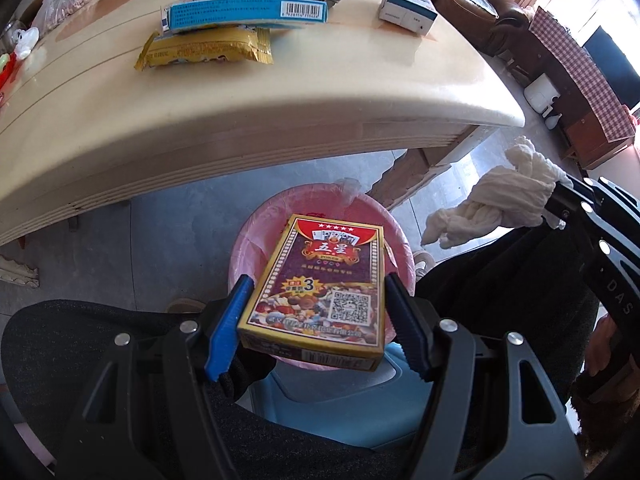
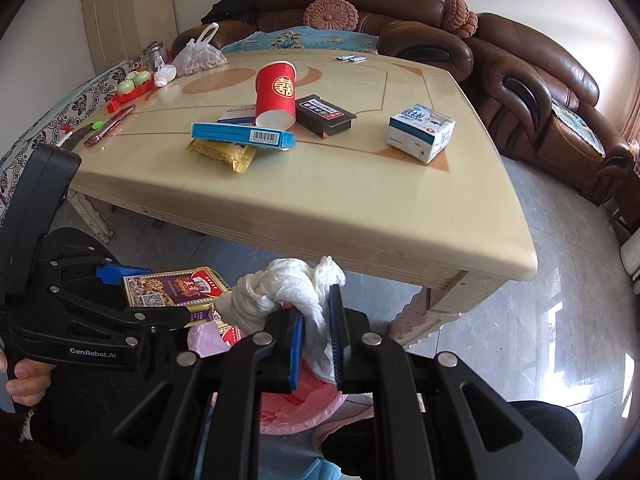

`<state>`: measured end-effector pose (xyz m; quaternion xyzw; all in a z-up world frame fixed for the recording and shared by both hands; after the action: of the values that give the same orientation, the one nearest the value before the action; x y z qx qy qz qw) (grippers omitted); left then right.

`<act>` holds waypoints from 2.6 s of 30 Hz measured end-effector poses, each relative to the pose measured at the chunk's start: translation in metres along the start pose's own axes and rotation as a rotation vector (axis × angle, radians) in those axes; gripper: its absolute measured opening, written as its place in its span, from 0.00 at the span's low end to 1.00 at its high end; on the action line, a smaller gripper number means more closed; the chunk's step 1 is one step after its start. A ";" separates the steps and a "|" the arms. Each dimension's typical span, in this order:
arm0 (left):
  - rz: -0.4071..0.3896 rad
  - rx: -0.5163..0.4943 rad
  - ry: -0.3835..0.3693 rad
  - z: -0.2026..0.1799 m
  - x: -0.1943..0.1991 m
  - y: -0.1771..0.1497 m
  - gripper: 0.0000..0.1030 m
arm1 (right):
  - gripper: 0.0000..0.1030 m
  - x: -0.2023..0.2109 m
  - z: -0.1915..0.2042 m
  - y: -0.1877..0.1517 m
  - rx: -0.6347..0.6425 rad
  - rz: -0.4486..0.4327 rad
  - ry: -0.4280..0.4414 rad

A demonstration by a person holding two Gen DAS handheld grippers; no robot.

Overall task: Collect trash
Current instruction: 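Carry the tissue and card box with both tools over the pink bin, then open both grippers to drop the card box and tissue into the bin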

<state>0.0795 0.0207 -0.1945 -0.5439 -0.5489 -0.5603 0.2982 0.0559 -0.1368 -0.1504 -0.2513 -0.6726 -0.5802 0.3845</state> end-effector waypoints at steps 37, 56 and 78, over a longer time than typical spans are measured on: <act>0.423 0.216 0.001 0.034 -0.176 -0.020 0.64 | 0.12 -0.168 -0.018 -0.075 -0.117 0.339 0.045; 0.519 0.219 0.025 0.037 -0.197 -0.027 0.72 | 0.12 -0.187 -0.013 -0.082 -0.099 0.392 0.068; 0.445 0.223 0.143 0.052 -0.188 -0.021 0.76 | 0.49 -0.194 0.000 -0.086 -0.057 0.420 0.097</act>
<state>0.1180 0.0250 -0.3867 -0.5742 -0.4518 -0.4536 0.5103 0.1006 -0.1326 -0.3572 -0.3685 -0.5696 -0.5175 0.5215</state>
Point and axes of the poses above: each gripper's, at about its wrist camera, not at the fingertips, and x roughly against the way its jaws point, z to its left, y to its top, the point moved 3 cm from there along -x, roughly the way its jaws point, and after that the axes turned 3 degrees about x, right-handed, at the moved point
